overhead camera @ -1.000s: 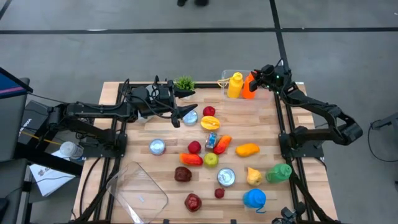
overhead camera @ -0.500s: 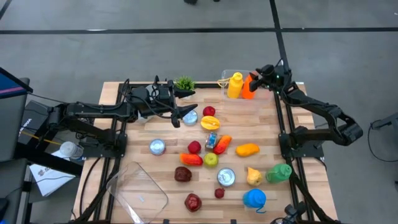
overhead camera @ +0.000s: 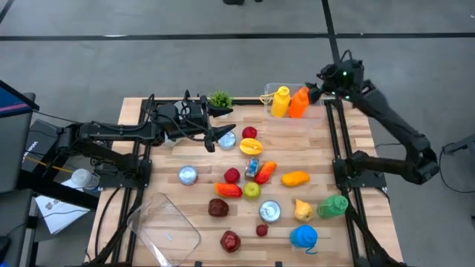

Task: Pick & Place Food Item
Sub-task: Put the green tumbler into the top transparent bin

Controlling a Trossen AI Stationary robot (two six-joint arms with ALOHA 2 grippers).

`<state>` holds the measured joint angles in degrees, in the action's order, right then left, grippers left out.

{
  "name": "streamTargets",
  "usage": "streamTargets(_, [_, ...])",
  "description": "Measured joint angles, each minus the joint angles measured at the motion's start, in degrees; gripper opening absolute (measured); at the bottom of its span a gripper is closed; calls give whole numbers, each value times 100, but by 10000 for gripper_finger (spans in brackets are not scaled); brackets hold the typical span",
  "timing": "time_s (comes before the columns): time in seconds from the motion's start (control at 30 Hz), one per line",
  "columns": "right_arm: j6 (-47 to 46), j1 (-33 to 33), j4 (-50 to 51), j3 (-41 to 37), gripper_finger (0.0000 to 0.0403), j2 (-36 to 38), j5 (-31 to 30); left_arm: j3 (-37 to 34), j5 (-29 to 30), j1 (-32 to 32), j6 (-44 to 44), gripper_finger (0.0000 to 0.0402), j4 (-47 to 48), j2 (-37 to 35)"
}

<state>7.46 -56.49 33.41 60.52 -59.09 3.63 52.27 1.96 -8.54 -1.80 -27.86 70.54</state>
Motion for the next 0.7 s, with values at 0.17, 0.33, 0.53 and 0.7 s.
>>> streamTargets(0.17, [-465,739,2804,1157,286,261,676,1,0,-1,1,260,0,0])
streamTargets(0.33, [-1471,1837,4143,1369,286,1054,744,0,0,0,0,260,0,0])
streamTargets(0.53, [-3722,3230,4998,1126,286,2107,713,0,-2,0,0,260,0,0])
streamTargets(0.7, [-5015,4019,5218,833,286,2603,701,1,-2,0,-1,260,0,0])
